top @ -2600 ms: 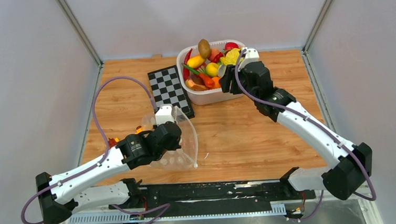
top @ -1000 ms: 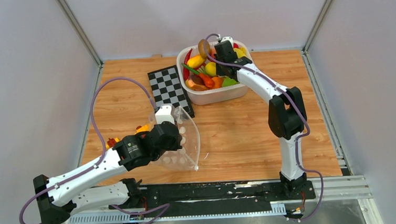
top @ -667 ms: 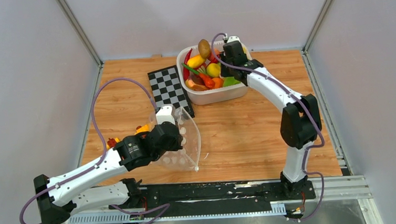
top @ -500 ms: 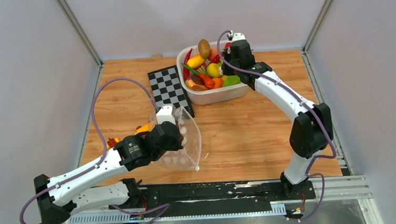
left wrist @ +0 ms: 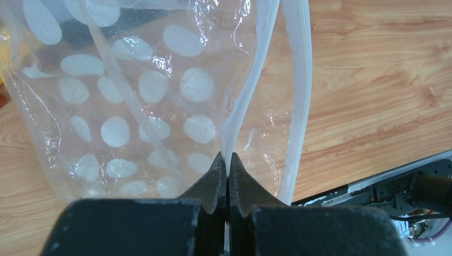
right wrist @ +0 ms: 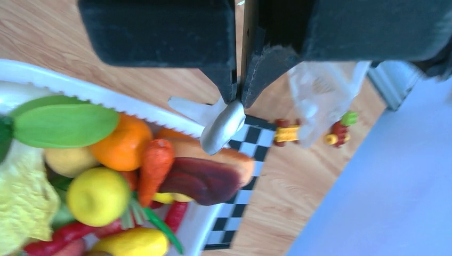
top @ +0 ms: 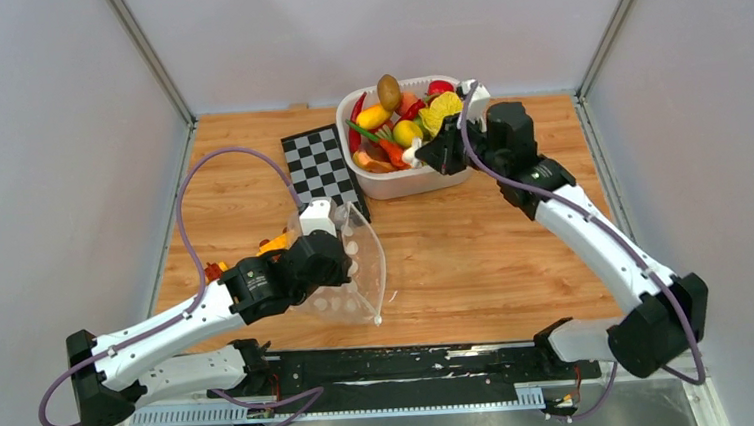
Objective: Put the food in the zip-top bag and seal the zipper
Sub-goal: Place the fake vegetable in the zipper food storage bag.
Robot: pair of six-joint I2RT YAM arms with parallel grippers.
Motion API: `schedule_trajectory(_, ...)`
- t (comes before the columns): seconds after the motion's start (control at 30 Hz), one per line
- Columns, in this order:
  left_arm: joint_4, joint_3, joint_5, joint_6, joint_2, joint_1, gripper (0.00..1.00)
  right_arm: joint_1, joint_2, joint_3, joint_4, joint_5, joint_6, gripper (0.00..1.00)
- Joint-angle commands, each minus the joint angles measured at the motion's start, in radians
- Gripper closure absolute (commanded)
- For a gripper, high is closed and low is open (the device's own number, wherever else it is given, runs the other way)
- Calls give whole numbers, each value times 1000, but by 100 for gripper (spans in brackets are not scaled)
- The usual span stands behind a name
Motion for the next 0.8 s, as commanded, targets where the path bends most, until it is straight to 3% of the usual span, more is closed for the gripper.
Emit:
schedule_trajectory(0.0, 58, 16, 12, 5, -2, 3, 100, 2, -133, -103, 125, -215, 69, 100)
schedule_trajectory(0.13, 86, 18, 28, 1, 6, 6, 100, 32, -244, -249, 243, -355, 151, 100)
schedule_trajectory(0.3, 123, 16, 64, -4, 15, 6, 100, 93, -381, -397, 297, -414, 159, 100)
schedule_trajectory(0.4, 133, 23, 72, -3, 28, 7, 100, 120, -420, -417, 295, -504, 162, 100)
schedule_trajectory(0.77, 145, 63, 116, 3, 58, 9, 100, 185, -440, -410, 195, -515, 70, 100)
